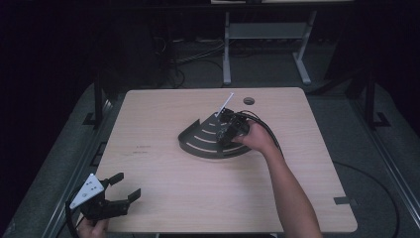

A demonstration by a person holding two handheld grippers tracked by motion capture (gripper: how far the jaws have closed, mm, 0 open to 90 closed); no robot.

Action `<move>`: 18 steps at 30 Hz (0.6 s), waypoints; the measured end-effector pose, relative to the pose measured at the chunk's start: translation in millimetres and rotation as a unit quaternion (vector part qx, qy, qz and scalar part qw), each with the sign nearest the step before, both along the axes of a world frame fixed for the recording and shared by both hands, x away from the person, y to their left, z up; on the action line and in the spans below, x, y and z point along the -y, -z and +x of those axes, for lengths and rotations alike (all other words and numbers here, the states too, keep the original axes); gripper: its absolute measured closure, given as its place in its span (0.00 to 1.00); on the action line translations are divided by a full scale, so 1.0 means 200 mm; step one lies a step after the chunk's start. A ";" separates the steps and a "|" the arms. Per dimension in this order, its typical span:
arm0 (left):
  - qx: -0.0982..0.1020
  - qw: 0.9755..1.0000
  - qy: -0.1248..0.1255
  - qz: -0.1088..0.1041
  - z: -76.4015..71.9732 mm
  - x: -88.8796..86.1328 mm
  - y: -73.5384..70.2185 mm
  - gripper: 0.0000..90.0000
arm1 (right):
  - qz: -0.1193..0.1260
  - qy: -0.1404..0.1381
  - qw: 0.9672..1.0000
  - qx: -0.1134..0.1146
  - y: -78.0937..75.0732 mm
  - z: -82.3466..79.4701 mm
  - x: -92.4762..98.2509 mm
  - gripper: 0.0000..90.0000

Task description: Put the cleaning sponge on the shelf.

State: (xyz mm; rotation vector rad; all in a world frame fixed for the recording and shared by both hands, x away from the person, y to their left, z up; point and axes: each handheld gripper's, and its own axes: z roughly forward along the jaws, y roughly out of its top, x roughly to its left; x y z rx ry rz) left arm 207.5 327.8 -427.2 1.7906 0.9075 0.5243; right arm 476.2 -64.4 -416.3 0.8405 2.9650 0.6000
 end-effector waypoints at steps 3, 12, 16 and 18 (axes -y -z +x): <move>0.000 1.000 0.001 0.001 0.00 0.00 0.00 0.15 | -0.002 0.003 1.000 -0.002 0.01 0.01 0.00 0.35; 0.000 1.000 0.000 0.000 0.00 0.00 0.00 0.15 | -0.008 0.009 1.000 -0.006 0.04 0.02 -0.01 0.34; 0.000 1.000 -0.001 -0.002 0.00 0.00 0.00 0.15 | -0.010 0.009 1.000 -0.009 0.06 0.03 -0.02 0.34; -0.001 1.000 0.000 -0.002 0.00 0.00 0.00 0.15 | -0.010 0.009 1.000 -0.008 0.06 0.03 -0.02 0.34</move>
